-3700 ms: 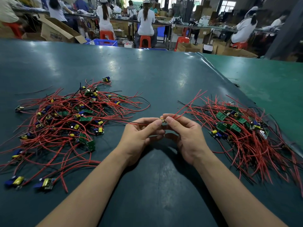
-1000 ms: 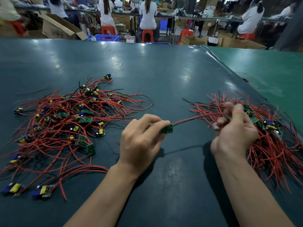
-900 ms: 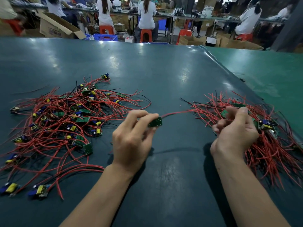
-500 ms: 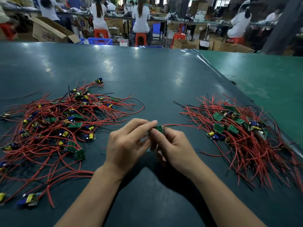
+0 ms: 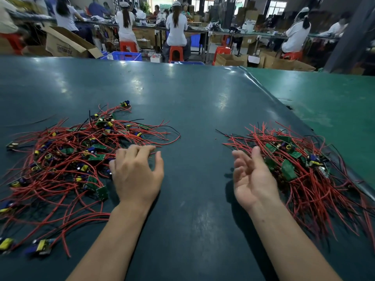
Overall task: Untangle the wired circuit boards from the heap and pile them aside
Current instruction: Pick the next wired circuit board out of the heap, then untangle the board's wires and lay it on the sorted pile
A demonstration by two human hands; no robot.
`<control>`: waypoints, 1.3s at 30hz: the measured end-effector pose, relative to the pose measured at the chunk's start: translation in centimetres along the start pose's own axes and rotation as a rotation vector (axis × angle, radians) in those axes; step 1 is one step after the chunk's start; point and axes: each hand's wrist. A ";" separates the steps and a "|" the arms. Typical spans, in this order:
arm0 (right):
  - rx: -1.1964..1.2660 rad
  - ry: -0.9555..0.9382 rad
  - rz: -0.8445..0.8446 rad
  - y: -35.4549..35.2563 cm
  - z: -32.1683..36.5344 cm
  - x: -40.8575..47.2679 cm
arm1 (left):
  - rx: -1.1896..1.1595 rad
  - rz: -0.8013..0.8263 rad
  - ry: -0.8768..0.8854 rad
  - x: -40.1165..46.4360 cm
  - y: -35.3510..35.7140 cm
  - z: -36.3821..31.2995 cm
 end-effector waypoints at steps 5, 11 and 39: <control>-0.265 -0.078 0.121 1.0 -1.3 -0.6 | 0.201 0.093 -0.167 0.4 -0.2 1.1; -0.359 -0.085 0.156 0.9 -1.4 -0.7 | 0.280 0.180 -0.226 0.4 -0.2 1.6; -0.171 -0.148 0.453 1.6 -2.4 -0.2 | -0.620 0.372 0.262 -2.3 -0.1 -2.4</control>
Point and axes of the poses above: each hand's wrist, its own x-axis towards the middle knuckle, its own y-axis out of the palm, z = x × y, and after that the axes turned 3 degrees about -x, right-handed
